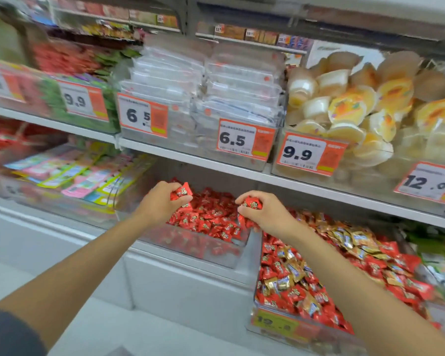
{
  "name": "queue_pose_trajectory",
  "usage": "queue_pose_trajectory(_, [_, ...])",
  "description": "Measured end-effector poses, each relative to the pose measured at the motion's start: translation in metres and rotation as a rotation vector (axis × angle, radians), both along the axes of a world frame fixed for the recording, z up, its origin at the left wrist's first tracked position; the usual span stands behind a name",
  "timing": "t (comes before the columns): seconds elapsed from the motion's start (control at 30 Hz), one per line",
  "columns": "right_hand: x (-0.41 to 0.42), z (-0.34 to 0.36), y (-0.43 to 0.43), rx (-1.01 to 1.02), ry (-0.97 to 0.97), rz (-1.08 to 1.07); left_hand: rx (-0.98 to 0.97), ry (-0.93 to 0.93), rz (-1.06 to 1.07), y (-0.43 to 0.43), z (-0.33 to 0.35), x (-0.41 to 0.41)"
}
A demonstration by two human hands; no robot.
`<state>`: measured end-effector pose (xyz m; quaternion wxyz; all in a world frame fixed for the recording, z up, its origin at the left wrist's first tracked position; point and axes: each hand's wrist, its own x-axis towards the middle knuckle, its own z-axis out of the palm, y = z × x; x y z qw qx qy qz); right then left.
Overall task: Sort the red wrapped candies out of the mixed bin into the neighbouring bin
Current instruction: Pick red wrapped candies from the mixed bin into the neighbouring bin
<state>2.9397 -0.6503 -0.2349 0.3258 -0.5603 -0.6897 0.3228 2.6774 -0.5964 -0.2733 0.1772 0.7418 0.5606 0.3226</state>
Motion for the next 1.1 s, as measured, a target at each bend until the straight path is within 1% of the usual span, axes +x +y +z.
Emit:
queue_pose_trajectory(0.13, [-0.043, -0.029, 0.063, -0.017, -0.076, -0.023, -0.071, 0.097, 0.094, 0.05, -0.01, -0.036])
queue_pose_trajectory(0.2, [-0.055, -0.038, 0.086, -0.089, -0.123, 0.001, -0.225, 0.144, 0.05, 0.068, -0.014, -0.041])
queue_pose_trajectory(0.23, [-0.059, -0.041, 0.093, -0.139, -0.182, 0.052, -0.314, 0.176, 0.012, 0.073, -0.016, -0.042])
queue_pose_trajectory(0.3, [-0.061, -0.047, 0.102, -0.182, -0.356, 0.149, -0.393, 0.271, -0.05, 0.076, -0.023, -0.045])
queue_pose_trajectory(0.33, [-0.059, -0.047, 0.101, -0.167, -0.425, 0.178, -0.376, 0.276, -0.056, 0.076, -0.028, -0.048])
queue_pose_trajectory(0.4, [-0.05, -0.043, 0.093, -0.082, -0.483, 0.178, -0.287, 0.23, -0.035, 0.067, -0.033, -0.053])
queue_pose_trajectory(0.47, [-0.036, -0.033, 0.074, 0.073, -0.506, 0.12, -0.171, 0.19, -0.021, 0.05, -0.034, -0.053])
queue_pose_trajectory(0.53, [-0.013, -0.025, 0.05, 0.236, -0.543, 0.035, -0.1, 0.146, -0.036, 0.031, -0.033, -0.044])
queue_pose_trajectory(0.57, [0.001, -0.022, 0.035, 0.273, -0.542, -0.009, -0.096, 0.109, -0.053, 0.02, -0.03, -0.036])
queue_pose_trajectory(0.63, [0.037, -0.016, 0.003, 0.274, -0.516, -0.078, -0.084, 0.028, -0.103, -0.001, -0.021, -0.012])
queue_pose_trajectory(0.77, [0.112, -0.008, -0.056, 0.165, -0.547, -0.175, -0.007, -0.05, -0.23, -0.045, 0.01, 0.061])
queue_pose_trajectory(0.83, [0.142, -0.01, -0.075, 0.123, -0.504, -0.231, 0.005, -0.072, -0.309, -0.066, 0.022, 0.103])
queue_pose_trajectory(0.97, [0.174, -0.018, -0.102, 0.091, -0.395, -0.261, -0.021, -0.065, -0.489, -0.101, 0.035, 0.178])
queue_pose_trajectory(1.03, [0.18, -0.025, -0.112, 0.059, -0.38, -0.255, -0.097, -0.038, -0.556, -0.114, 0.029, 0.206])
queue_pose_trajectory(1.1, [0.185, -0.032, -0.119, 0.037, -0.37, -0.256, -0.179, 0.035, -0.614, -0.119, 0.013, 0.226])
